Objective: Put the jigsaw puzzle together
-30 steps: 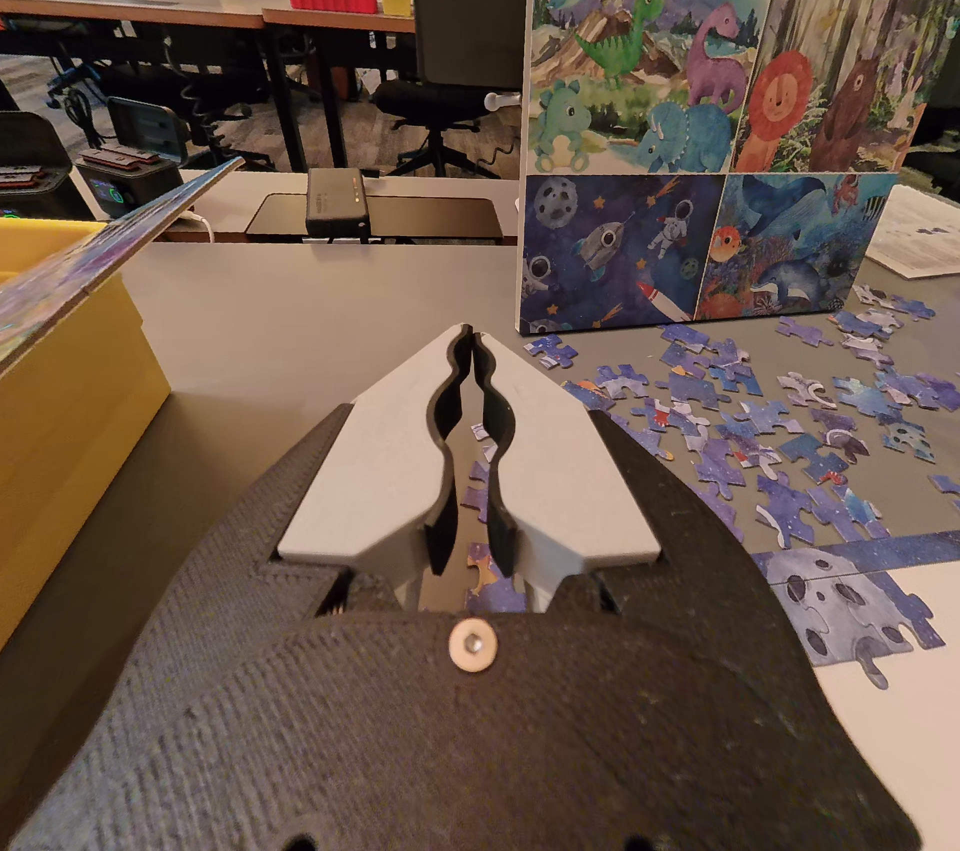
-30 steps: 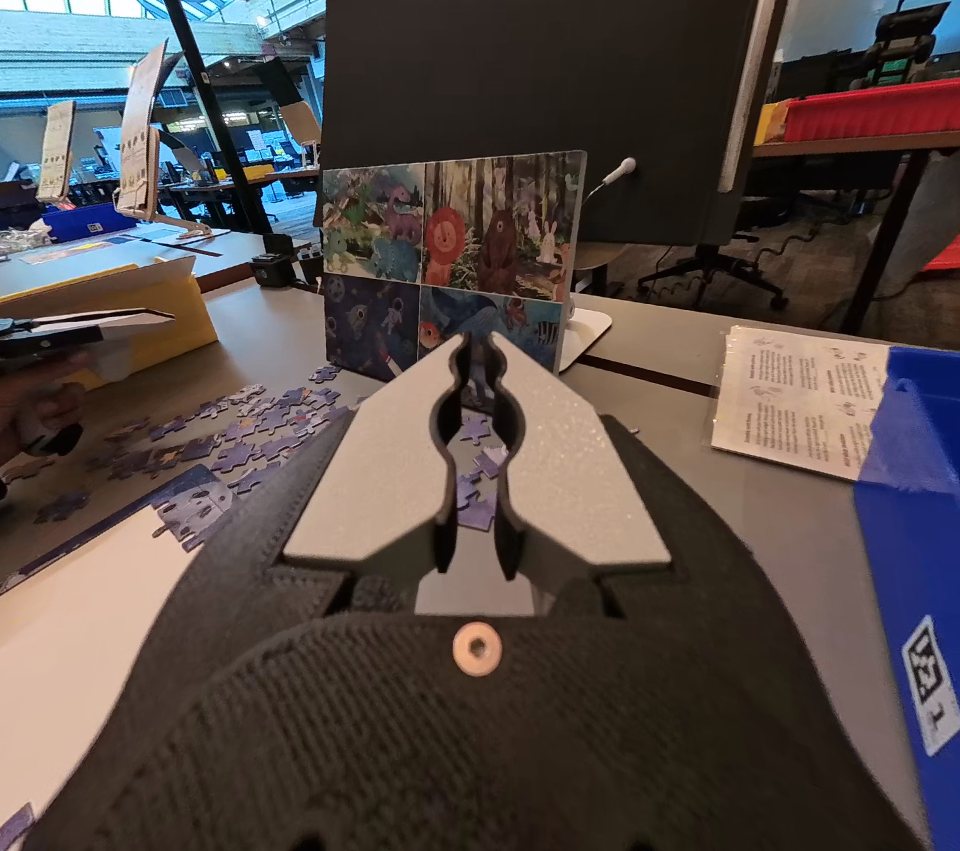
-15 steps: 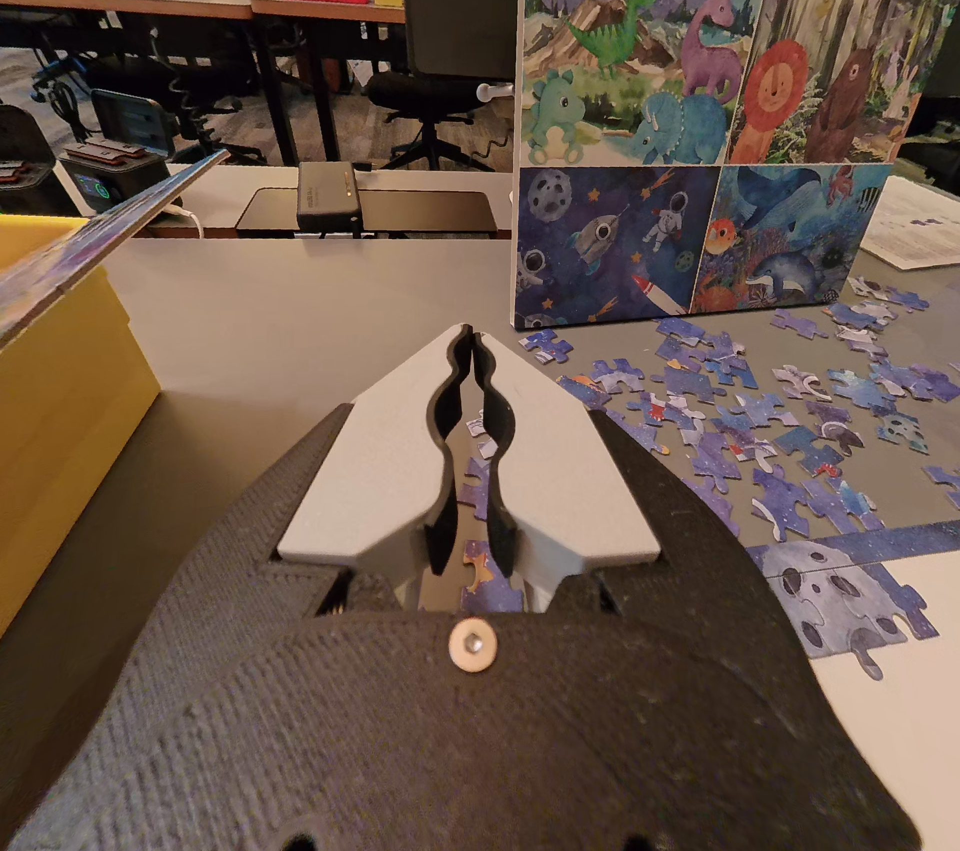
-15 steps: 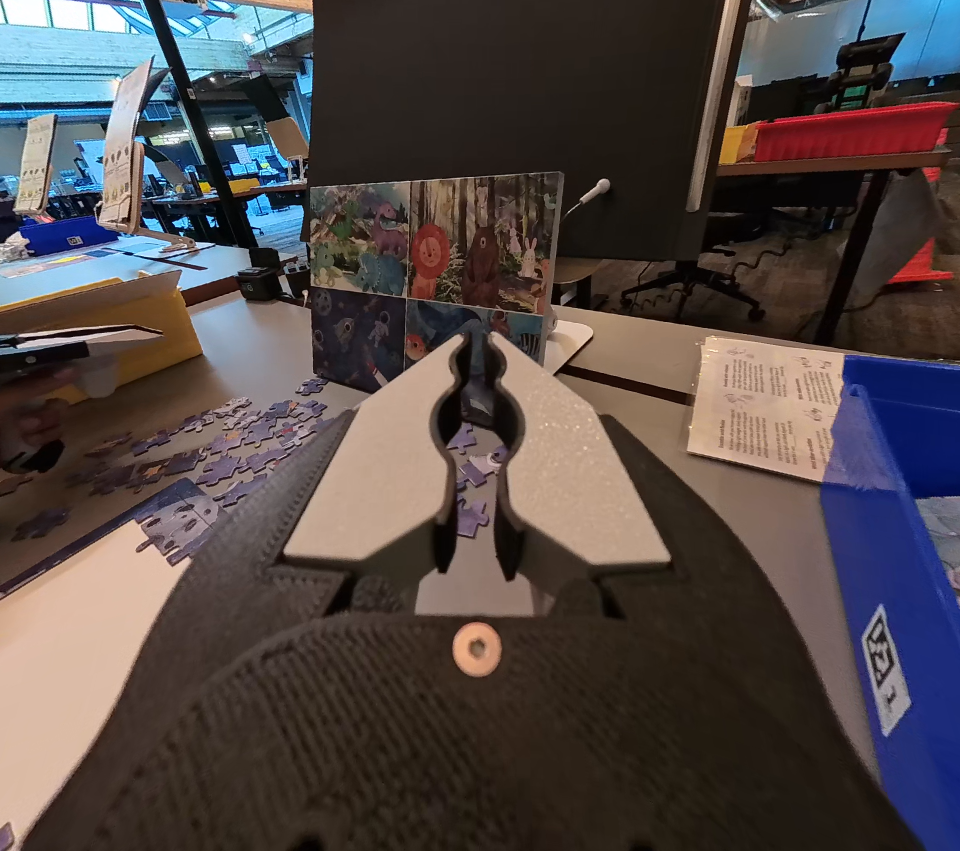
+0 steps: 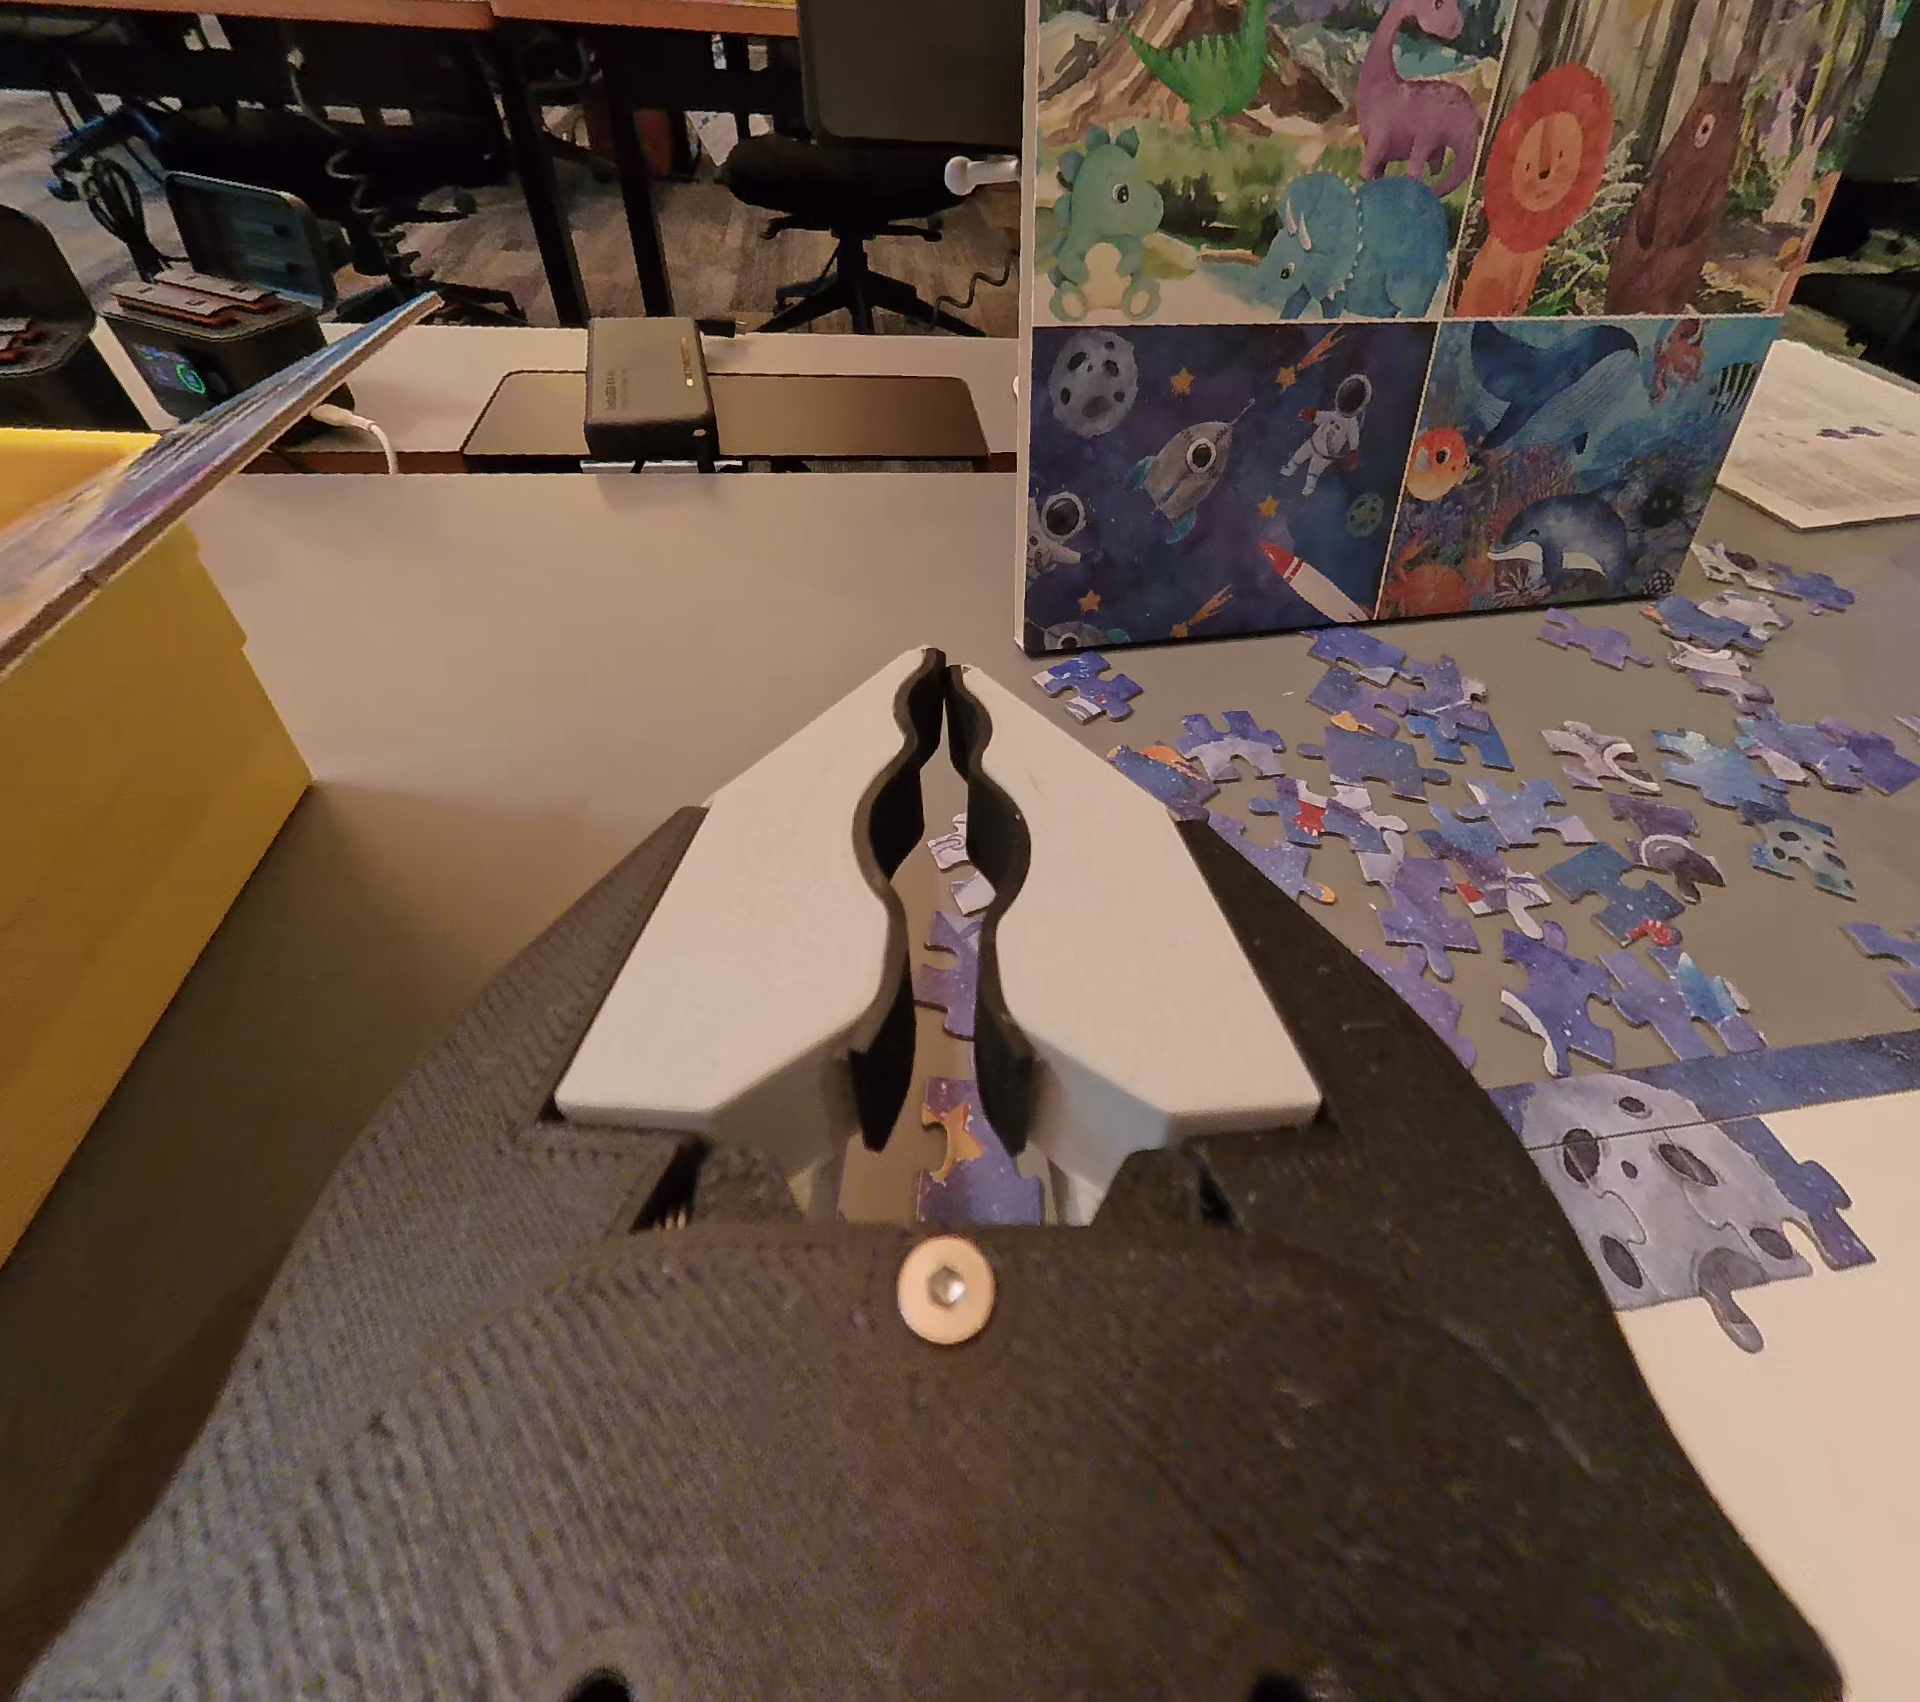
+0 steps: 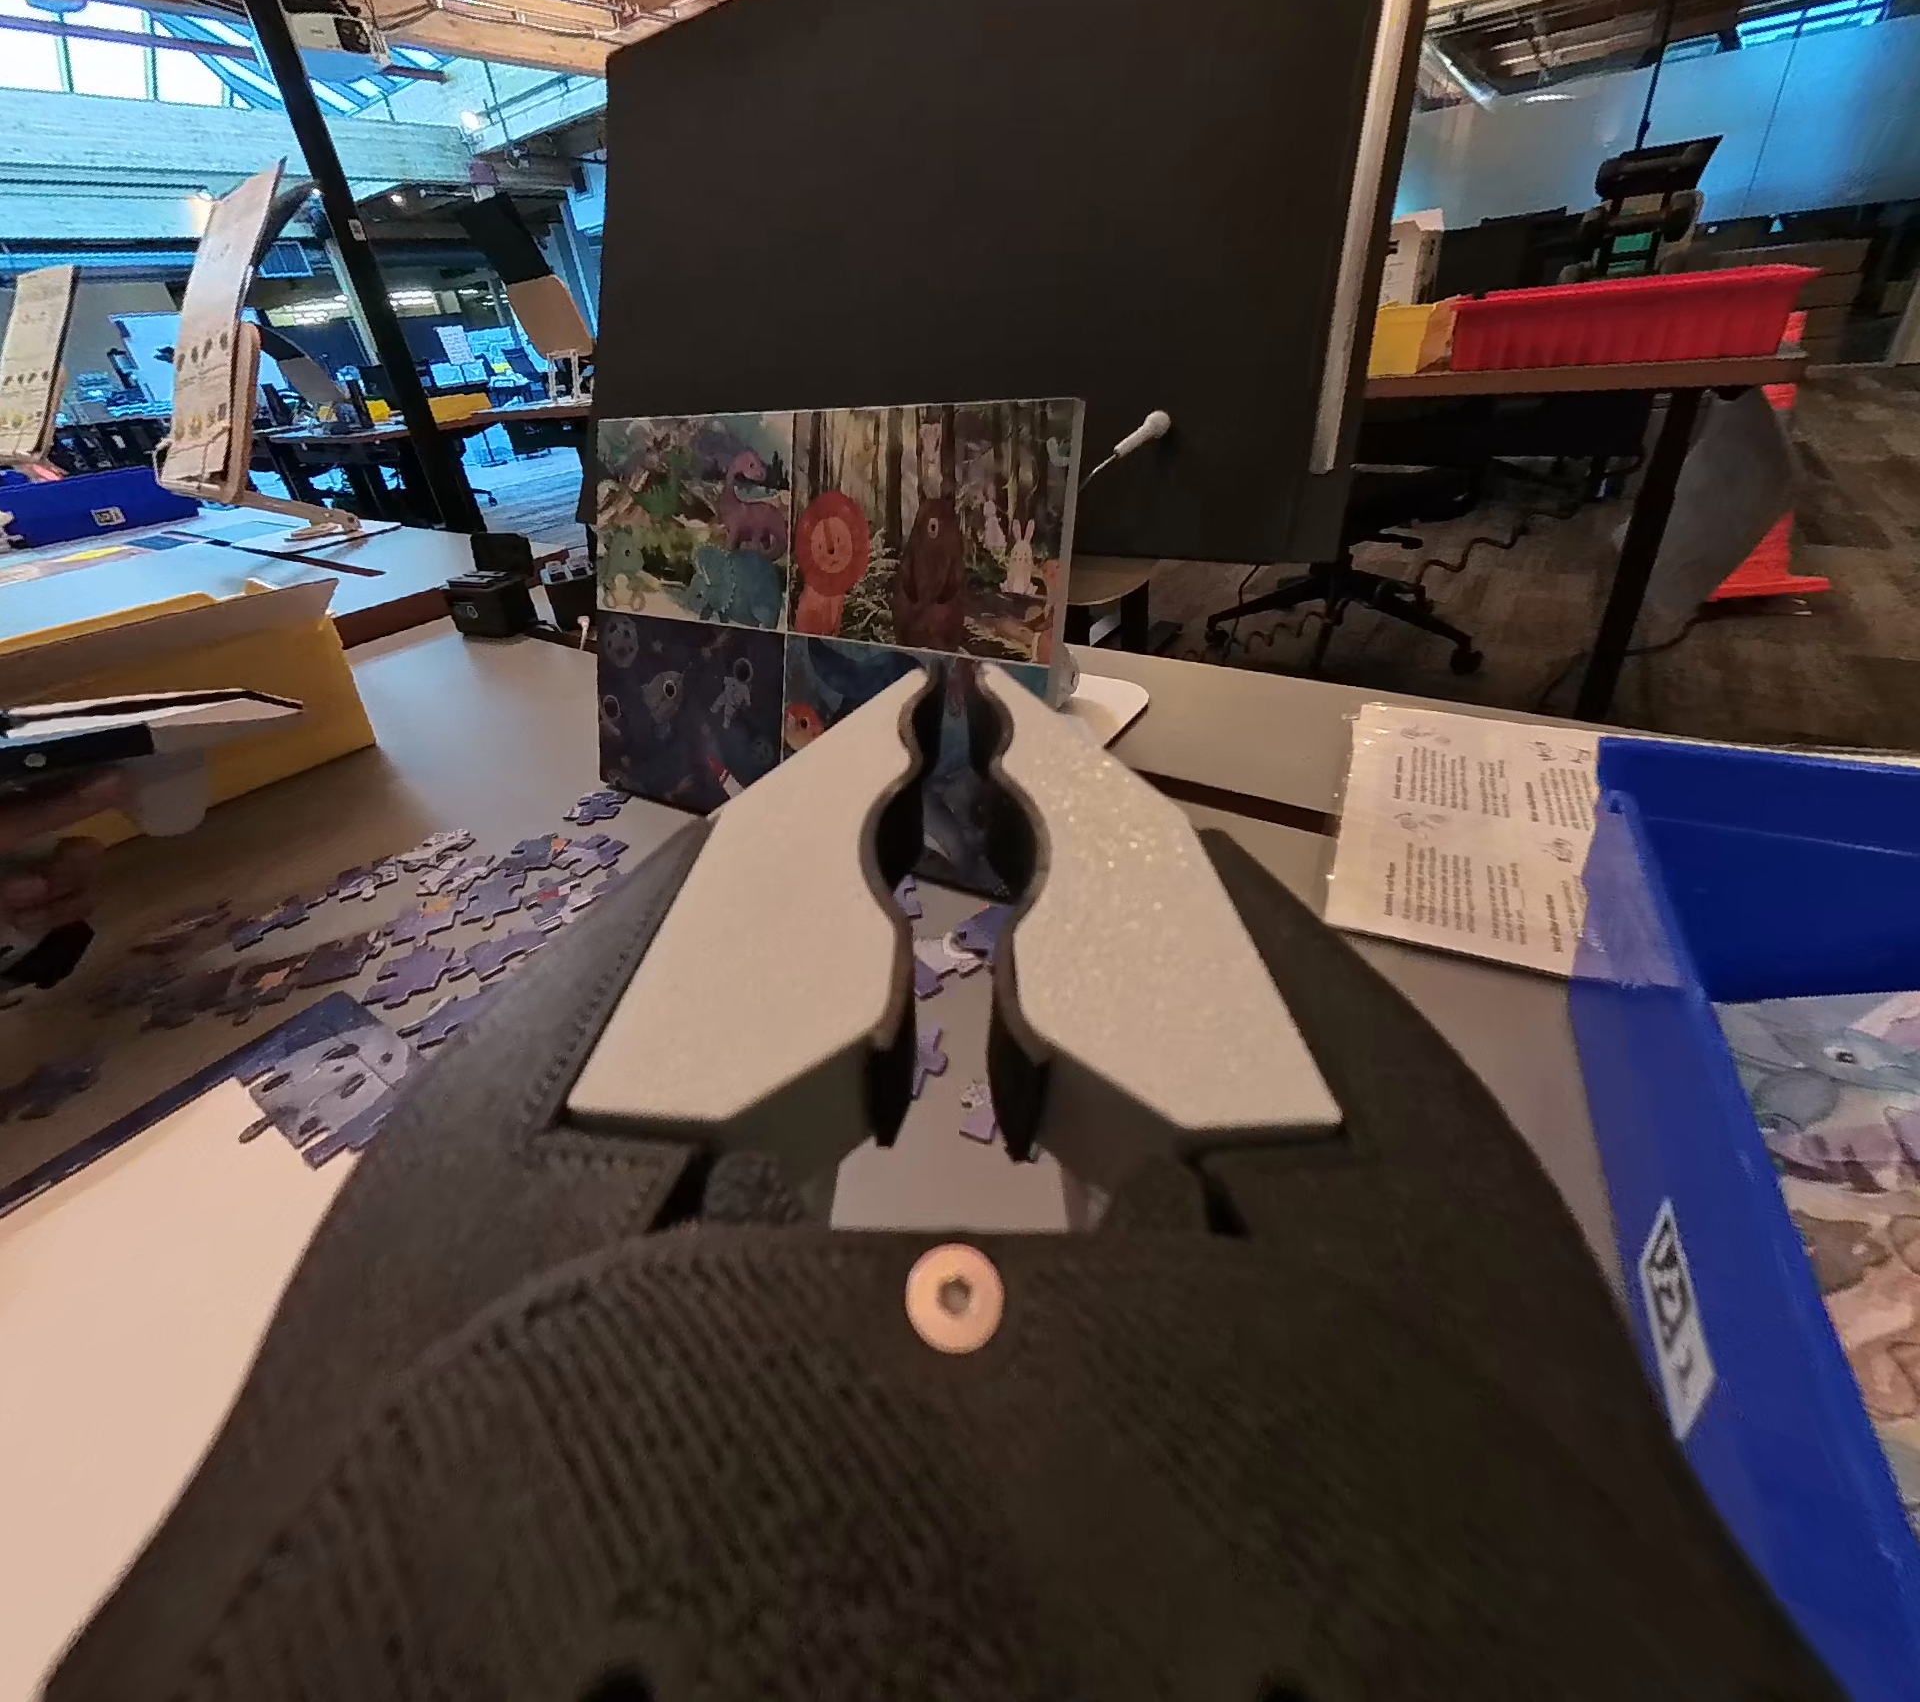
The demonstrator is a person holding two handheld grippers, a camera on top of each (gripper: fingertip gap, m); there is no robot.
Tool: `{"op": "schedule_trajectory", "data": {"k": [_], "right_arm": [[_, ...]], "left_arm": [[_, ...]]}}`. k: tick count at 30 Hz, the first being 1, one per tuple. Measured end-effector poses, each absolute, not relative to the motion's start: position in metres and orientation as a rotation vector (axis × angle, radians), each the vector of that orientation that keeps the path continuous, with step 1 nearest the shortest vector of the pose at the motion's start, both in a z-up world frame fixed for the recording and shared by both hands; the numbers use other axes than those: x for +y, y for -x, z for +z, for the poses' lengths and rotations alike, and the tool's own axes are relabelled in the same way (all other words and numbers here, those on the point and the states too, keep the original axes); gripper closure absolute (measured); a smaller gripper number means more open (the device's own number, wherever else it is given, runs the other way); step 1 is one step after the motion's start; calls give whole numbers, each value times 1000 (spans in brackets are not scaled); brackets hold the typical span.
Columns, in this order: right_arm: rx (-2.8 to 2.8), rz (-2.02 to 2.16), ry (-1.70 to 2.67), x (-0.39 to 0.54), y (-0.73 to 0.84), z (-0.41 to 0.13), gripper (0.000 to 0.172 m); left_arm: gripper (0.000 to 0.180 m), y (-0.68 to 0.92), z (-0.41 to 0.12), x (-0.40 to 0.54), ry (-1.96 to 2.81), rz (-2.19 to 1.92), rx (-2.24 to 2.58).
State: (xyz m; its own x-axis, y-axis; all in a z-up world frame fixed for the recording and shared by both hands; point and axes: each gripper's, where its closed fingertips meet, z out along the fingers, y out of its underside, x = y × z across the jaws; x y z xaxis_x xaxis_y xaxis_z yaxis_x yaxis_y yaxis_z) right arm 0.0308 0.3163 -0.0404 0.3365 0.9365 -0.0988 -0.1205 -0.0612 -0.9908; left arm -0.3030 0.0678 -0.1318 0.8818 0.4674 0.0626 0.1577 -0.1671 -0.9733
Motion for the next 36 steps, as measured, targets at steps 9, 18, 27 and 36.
{"op": "schedule_trajectory", "data": {"k": [9, 18, 27, 36], "right_arm": [[-743, 1064, 1282, 321, -50, -22, 171], [-715, 1031, 1267, 326, -61, -17, 172], [-665, 1133, 1283, 329, -65, -20, 172], [-740, 1237, 1329, 312, -35, -43, 170]], "left_arm": [[180, 302, -133, 69, 1745, 291, -474], [180, 301, -134, 70, 1749, 284, -472], [180, 300, -135, 71, 1754, 281, -463], [180, 298, -129, 70, 1726, 275, -450]]}}
